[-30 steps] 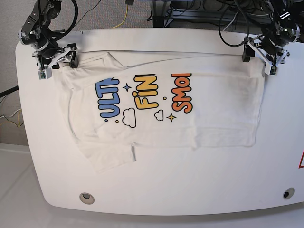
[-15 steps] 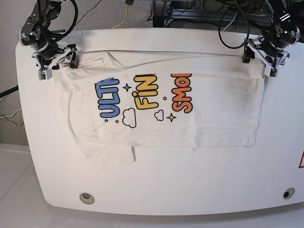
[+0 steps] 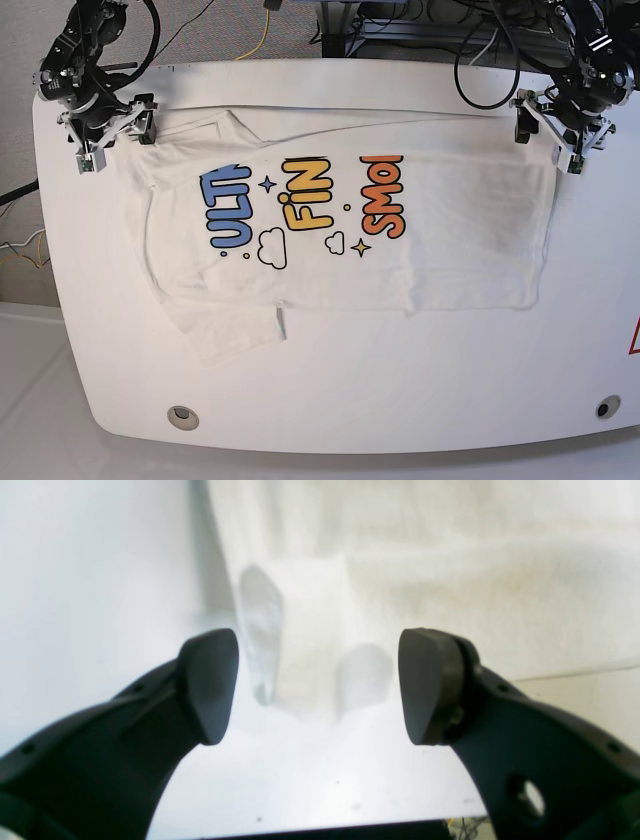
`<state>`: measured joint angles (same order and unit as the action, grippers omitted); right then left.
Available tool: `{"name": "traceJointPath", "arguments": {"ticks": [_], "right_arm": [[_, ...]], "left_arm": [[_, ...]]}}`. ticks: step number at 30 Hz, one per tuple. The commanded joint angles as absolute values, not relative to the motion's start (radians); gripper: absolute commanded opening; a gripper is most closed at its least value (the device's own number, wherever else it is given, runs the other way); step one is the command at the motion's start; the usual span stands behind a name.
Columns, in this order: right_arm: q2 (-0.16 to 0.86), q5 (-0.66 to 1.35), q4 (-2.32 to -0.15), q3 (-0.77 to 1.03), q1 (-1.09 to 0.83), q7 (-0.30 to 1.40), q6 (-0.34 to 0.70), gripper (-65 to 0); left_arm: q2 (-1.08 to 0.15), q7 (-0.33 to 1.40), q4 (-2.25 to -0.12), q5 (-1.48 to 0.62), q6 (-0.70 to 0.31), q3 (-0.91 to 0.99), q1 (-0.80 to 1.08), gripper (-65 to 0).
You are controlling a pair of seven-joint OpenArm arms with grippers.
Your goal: Fold the T-shirt properly
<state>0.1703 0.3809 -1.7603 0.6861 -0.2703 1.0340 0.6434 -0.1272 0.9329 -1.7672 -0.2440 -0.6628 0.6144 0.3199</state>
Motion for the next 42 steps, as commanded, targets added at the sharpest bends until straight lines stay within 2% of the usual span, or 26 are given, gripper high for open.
{"name": "traceJointPath", "arguments": {"ticks": [1, 7, 24, 42], "right_arm": [[0.186, 0.394, -1.799, 0.690, -0.245, 1.038, 0.641, -20.4], [0.186, 0.395, -1.821, 0.690, -0.240, 1.047, 0.639, -20.4], [0.186, 0.394, -1.871, 0.690, -0.219, 1.052, 0.638, -20.4], [0.265, 0.390, -1.962, 0.690, -0.140, 1.205, 0.636, -20.4]], "left_arm": [[-0.145, 0.961, -1.790, -0.251, -0.659, 0.619, 0.280, -17.9], [-0.150, 1.010, -1.794, -0.251, -0.659, 0.622, 0.248, -18.2], [-0.185, 1.017, -1.850, -0.245, -0.656, 0.618, 0.191, -17.9], [-0.213, 1.017, -1.859, -0.245, -0.653, 0.616, 0.150, -18.2]]}}
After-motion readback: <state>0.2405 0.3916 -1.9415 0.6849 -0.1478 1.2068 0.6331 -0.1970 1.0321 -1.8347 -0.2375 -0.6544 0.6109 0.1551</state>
